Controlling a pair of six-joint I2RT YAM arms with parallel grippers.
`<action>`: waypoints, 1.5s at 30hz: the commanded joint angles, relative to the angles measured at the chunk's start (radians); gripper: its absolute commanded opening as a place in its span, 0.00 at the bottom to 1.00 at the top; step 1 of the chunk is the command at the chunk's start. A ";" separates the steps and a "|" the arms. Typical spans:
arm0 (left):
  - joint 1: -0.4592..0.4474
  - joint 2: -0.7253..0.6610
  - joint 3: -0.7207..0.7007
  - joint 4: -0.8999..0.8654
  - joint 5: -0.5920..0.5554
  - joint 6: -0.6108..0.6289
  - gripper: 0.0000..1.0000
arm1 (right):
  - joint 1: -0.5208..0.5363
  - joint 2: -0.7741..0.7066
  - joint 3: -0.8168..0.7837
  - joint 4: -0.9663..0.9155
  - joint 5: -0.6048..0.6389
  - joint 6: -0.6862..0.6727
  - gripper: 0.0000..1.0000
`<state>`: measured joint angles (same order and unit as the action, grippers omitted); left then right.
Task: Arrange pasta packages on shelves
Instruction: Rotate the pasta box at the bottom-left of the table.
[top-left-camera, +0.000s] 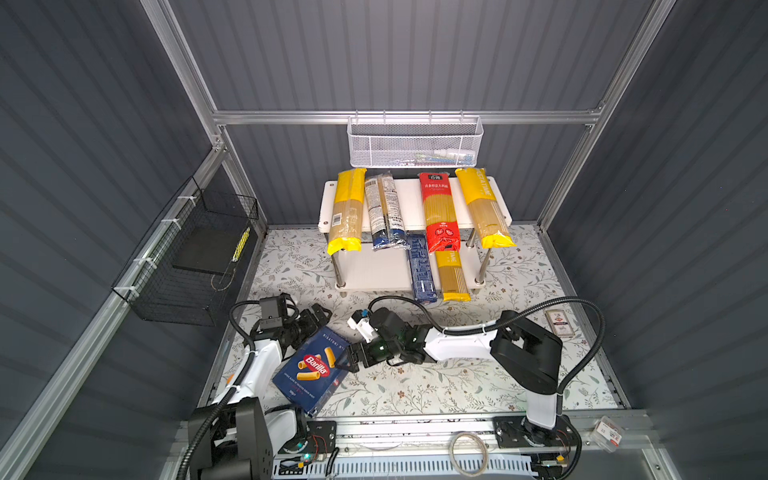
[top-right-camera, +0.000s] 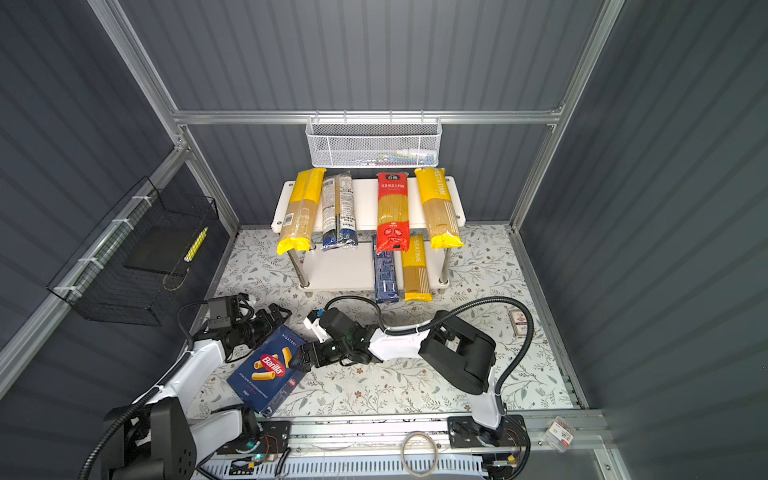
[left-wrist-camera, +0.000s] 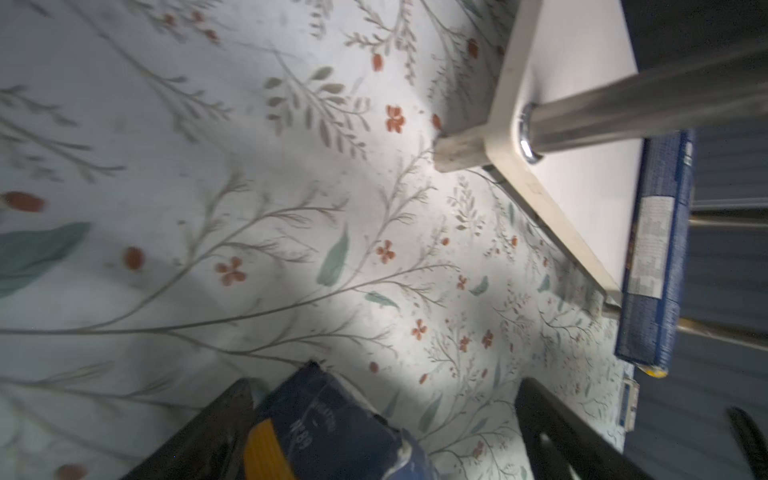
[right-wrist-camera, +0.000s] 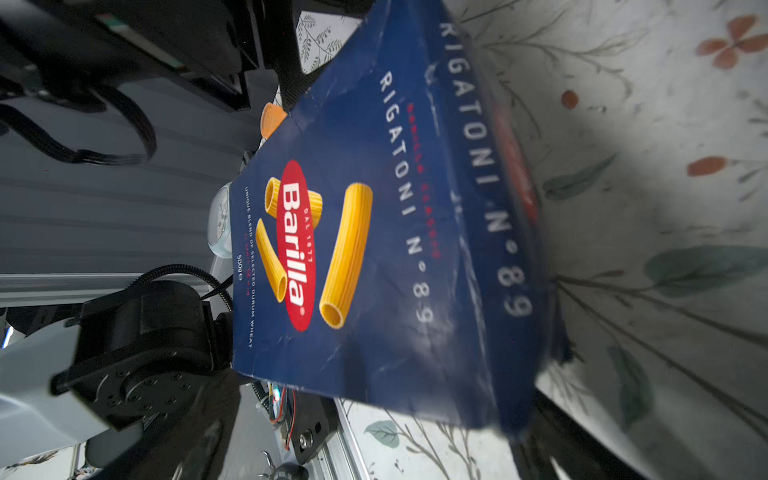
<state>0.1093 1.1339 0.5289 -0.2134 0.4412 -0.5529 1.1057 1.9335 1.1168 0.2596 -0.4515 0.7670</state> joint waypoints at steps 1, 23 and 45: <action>-0.032 -0.014 -0.020 0.092 0.080 -0.074 1.00 | -0.015 -0.038 -0.004 0.004 0.032 0.021 0.99; -0.266 0.041 0.198 -0.411 -0.466 0.047 1.00 | -0.081 -0.249 -0.153 -0.140 0.126 -0.198 0.99; -0.534 0.190 0.229 -0.025 -0.085 -0.082 1.00 | -0.103 -0.334 -0.275 -0.125 0.133 -0.184 0.99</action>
<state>-0.3908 1.3235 0.6621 -0.1177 0.3965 -0.6556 1.0061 1.6020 0.8371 0.1417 -0.3004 0.5919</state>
